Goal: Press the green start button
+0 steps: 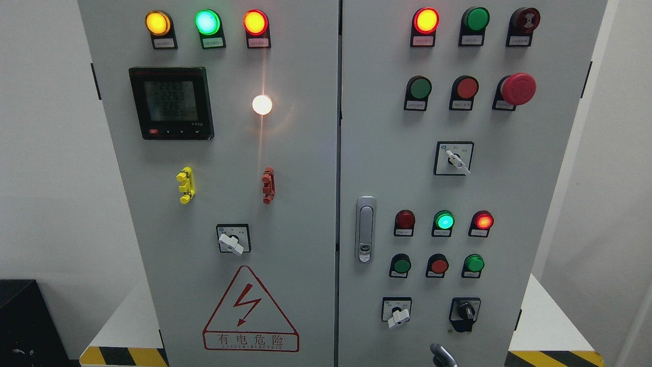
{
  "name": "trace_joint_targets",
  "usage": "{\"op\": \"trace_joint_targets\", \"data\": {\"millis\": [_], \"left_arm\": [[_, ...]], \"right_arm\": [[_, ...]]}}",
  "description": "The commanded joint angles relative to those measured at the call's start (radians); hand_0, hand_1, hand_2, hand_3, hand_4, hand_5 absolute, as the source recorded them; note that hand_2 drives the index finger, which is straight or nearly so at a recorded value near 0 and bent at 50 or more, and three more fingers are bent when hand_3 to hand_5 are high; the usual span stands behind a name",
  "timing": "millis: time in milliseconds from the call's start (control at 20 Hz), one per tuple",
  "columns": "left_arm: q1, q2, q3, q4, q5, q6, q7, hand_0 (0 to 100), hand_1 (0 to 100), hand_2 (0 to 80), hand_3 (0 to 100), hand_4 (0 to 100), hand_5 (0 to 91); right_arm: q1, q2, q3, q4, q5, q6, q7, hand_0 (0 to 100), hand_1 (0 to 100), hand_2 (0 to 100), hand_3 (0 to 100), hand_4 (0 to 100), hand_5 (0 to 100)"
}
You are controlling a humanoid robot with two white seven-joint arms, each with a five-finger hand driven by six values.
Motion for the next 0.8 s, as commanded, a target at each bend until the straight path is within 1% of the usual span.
{"op": "trace_joint_targets", "data": {"millis": [0,300,400,450,500,600,650,700,750], "left_arm": [[-0.023,0.0,0.0,-0.028,0.0,0.0,0.001,12,56,0.0,0,0,0.0],[-0.023,0.001,0.0,-0.028,0.0,0.0,0.001,12,56,0.0,0,0,0.0],[-0.023,0.0,0.0,-0.028,0.0,0.0,0.001,12,56,0.0,0,0,0.0],[-0.023,0.0,0.0,-0.028,0.0,0.0,0.001,12,56,0.0,0,0,0.0],[-0.023,0.0,0.0,-0.028,0.0,0.0,0.001,12,56,0.0,0,0,0.0],[-0.023,0.0,0.0,-0.028,0.0,0.0,0.001,12,56,0.0,0,0,0.0],[-0.023,0.0,0.0,-0.028,0.0,0.0,0.001,12,56,0.0,0,0,0.0],[-0.023,0.0,0.0,-0.028,0.0,0.0,0.001,12,56,0.0,0,0,0.0],[-0.023,0.0,0.0,-0.028,0.0,0.0,0.001,12,56,0.0,0,0,0.0]], "right_arm": [[-0.001,0.0,-0.001,-0.002,-0.011,-0.002,0.0,0,3,0,0,0,0],[-0.004,0.0,-0.001,-0.017,-0.009,-0.002,-0.001,0,4,0,0,0,0],[-0.004,0.0,-0.001,-0.031,-0.005,-0.005,-0.015,0,5,0,0,0,0],[-0.004,0.0,-0.001,-0.037,0.0,-0.008,-0.021,0,6,0,0,0,0],[-0.006,0.0,-0.002,-0.049,0.005,-0.01,-0.023,0,11,0,2,0,0],[-0.007,0.0,-0.002,-0.08,0.021,-0.01,-0.023,0,20,0,8,2,0],[-0.009,0.0,-0.002,-0.089,0.046,-0.01,-0.023,0,29,0,15,12,0],[-0.016,0.0,-0.002,-0.1,0.075,-0.011,-0.026,0,30,0,17,15,0],[-0.021,0.0,-0.002,-0.104,0.099,-0.013,-0.035,0,34,0,23,24,3]]}}
